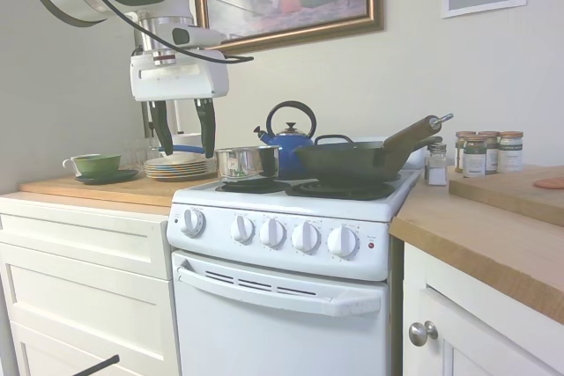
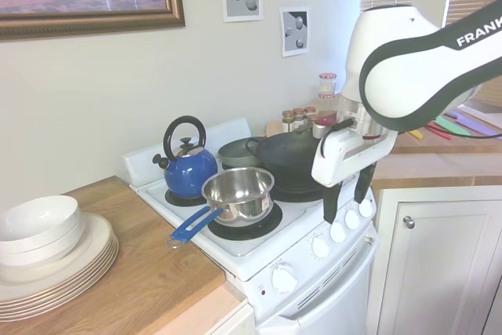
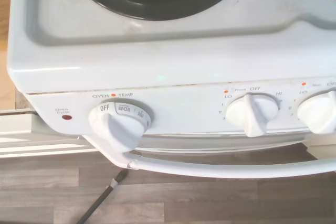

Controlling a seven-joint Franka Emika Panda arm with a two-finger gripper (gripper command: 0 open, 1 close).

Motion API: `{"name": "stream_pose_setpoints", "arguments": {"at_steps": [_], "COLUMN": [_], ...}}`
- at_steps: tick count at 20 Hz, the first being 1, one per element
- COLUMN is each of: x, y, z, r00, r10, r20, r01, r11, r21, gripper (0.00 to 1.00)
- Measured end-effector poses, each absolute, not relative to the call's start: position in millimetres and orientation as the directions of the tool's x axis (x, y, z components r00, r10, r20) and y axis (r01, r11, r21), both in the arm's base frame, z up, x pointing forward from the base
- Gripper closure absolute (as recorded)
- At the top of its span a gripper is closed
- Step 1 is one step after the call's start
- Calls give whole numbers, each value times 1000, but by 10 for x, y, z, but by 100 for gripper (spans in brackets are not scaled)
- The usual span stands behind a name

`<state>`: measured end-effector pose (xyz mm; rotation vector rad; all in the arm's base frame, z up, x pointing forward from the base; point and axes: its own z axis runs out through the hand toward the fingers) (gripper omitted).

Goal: Turn on the stove on the bottom left

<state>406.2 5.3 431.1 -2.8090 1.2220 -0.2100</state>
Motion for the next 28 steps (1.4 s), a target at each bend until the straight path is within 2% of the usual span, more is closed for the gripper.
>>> {"name": "stream_pose_setpoints", "arguments": {"at_steps": [12, 24, 25, 28], "x": [4134, 4523, 4554, 4649], "y": [16, -280, -300, -345], "z": [4082, 3610, 3597, 3535], "r00": [679, 640, 638, 634], "r10": [-732, -768, -770, -773], "r20": [67, 23, 20, 12], "r01": [-726, -766, -768, -772], "r11": [-682, -640, -638, -634], "r21": [-86, -54, -53, -48], "gripper": [0, 0, 100, 100]}}
